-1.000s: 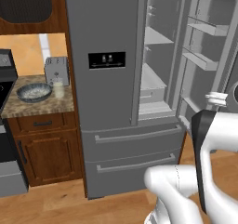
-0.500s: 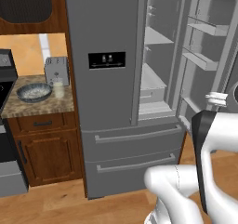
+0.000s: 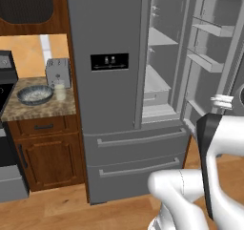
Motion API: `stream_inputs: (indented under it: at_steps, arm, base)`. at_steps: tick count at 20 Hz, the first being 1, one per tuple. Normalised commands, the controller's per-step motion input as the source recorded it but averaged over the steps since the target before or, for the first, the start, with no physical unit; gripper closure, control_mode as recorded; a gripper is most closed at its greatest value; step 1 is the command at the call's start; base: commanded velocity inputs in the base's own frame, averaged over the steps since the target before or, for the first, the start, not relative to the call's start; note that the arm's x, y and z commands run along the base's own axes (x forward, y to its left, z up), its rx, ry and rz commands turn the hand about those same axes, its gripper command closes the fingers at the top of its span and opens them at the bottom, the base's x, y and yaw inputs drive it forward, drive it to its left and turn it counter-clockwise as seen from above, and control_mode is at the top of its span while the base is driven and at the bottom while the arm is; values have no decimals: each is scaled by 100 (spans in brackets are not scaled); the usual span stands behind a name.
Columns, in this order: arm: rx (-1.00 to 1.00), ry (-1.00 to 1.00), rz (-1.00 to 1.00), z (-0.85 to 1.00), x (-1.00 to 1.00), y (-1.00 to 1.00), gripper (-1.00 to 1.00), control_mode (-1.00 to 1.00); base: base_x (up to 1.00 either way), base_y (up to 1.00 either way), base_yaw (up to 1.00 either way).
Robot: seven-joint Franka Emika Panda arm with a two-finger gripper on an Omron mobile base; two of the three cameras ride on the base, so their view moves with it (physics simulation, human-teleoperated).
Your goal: Grab a lemon wedge from the fridge and one ice cube from the ice bowl, and put them in the glass of lemonade.
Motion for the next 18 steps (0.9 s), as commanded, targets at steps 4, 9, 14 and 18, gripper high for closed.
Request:
stream_inputs:
  at_steps: [4, 9, 14, 18]
  arm:
    - [0, 0, 0, -1, -7, 0, -100, -100]
    - [-2, -9, 20, 21, -65, 82, -100, -100]
    - [-9, -5, 29, 45, -48, 100, -100, -100]
    - [0, 3, 40, 9, -3, 92, -100, -100]
  base:
    - [0, 0, 0]
    - [0, 0, 0]
    - [0, 0, 0]
    - [0, 0, 0]
